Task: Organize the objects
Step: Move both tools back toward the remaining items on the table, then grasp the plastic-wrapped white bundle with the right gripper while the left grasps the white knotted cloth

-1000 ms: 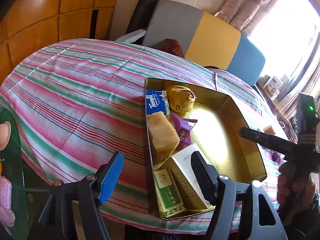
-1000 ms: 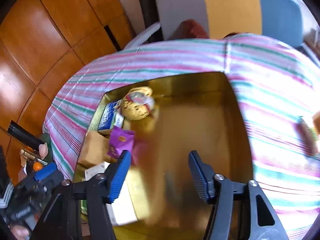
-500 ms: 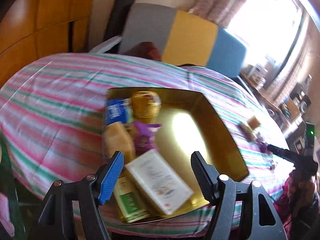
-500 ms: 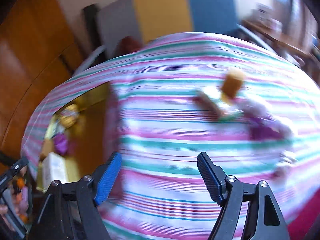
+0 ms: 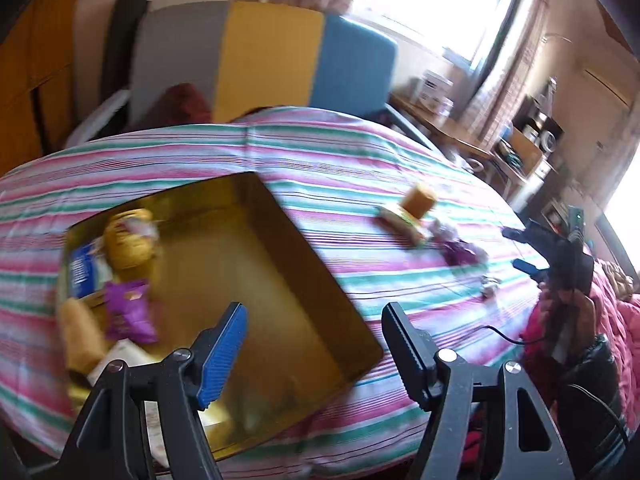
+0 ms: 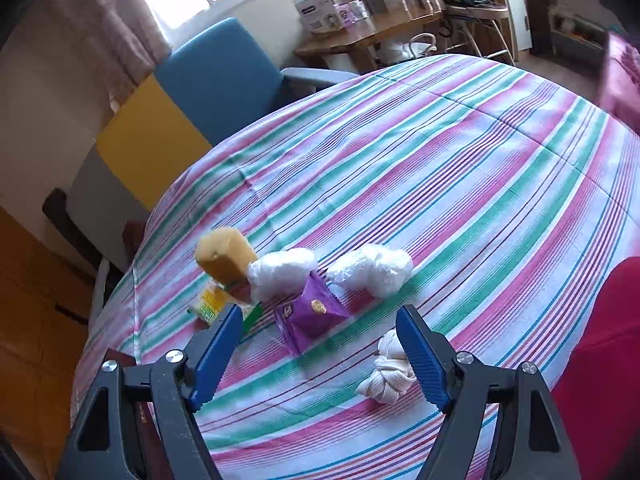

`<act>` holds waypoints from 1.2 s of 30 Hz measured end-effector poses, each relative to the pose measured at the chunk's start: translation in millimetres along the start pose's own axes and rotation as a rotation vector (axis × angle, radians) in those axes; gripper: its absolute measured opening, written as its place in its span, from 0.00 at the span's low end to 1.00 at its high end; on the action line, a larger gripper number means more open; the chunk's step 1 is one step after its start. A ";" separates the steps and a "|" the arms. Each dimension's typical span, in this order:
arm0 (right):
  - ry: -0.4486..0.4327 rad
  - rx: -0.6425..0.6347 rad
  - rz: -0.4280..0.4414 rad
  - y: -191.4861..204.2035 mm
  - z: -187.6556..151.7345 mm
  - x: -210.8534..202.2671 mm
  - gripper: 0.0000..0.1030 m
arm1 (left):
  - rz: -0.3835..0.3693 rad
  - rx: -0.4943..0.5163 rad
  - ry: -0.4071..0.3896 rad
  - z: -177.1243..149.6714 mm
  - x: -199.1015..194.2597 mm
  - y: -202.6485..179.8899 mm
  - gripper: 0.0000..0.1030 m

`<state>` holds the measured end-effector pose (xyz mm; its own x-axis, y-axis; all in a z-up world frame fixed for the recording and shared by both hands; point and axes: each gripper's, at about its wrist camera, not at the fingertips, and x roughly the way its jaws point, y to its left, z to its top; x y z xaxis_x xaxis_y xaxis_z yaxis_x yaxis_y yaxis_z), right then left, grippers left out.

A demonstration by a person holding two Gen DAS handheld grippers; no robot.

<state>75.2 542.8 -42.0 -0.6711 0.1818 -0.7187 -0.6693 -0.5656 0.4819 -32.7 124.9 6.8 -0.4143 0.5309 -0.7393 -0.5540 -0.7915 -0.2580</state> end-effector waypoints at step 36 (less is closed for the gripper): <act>0.214 -0.126 -0.226 0.5 44.1 74.7 0.63 | -0.187 0.074 0.263 -1.4 105.6 -94.2 0.68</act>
<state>10.6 591.5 -73.3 -0.4196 0.1485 -0.8955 -0.7398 -0.6276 0.2426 -23.3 255.1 -47.9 -0.1051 0.5611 -0.8211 -0.6579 -0.6584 -0.3657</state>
